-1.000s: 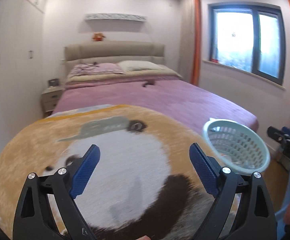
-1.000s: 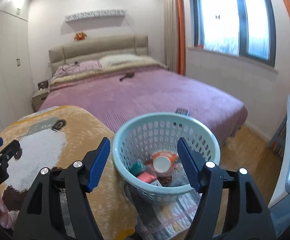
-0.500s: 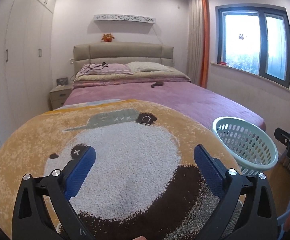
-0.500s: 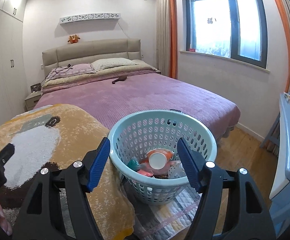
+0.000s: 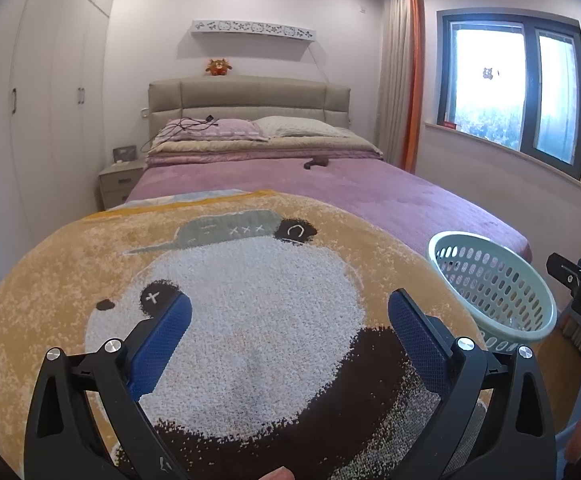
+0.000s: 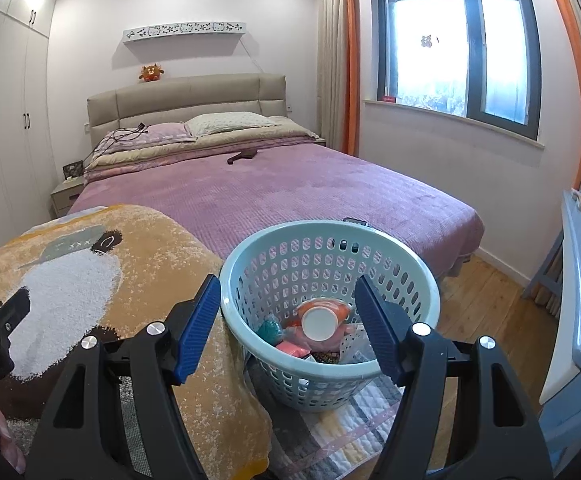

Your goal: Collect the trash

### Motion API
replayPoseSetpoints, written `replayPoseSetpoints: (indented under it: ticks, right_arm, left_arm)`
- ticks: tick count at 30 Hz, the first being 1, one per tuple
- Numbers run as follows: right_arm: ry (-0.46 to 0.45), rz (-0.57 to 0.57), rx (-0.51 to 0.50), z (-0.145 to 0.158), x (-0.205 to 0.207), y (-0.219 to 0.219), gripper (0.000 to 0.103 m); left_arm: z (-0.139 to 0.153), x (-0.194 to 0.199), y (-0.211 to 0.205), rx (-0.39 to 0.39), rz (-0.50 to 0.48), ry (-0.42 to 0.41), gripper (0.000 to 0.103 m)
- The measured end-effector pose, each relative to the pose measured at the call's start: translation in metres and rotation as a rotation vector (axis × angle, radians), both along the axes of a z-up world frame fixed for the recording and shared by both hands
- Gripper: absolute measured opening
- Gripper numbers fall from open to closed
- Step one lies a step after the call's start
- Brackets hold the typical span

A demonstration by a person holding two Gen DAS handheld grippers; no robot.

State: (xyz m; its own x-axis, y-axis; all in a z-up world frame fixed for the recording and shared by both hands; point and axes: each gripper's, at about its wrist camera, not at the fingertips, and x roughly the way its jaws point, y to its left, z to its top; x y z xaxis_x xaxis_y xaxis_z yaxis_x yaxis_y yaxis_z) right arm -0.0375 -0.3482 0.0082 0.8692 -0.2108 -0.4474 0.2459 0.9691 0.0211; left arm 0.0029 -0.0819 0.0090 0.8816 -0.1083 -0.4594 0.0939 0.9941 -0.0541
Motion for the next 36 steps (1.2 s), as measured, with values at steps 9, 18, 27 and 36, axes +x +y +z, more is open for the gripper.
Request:
replayPoseSetpoints:
  ticks: [9, 18, 27, 36]
  right_arm:
    - [0.004, 0.003, 0.003, 0.0004, -0.0042, 0.0027, 0.066]
    - [0.018, 0.011, 0.014, -0.0021, -0.0012, 0.0002, 0.066]
    - [0.025, 0.022, 0.011, -0.0028, 0.0014, 0.0013, 0.066]
    - [0.028, 0.025, 0.011, -0.0033, 0.0012, 0.002, 0.066]
  left_arm:
    - [0.0002, 0.0007, 0.0001, 0.0, -0.001, -0.002, 0.096]
    - [0.0002, 0.0006, 0.0, 0.0, -0.001, -0.002, 0.096]
    - [0.0, 0.0005, 0.0004, 0.0, -0.002, -0.002, 0.096]
    - [0.0001, 0.0005, 0.0006, 0.0, -0.003, -0.002, 0.096]
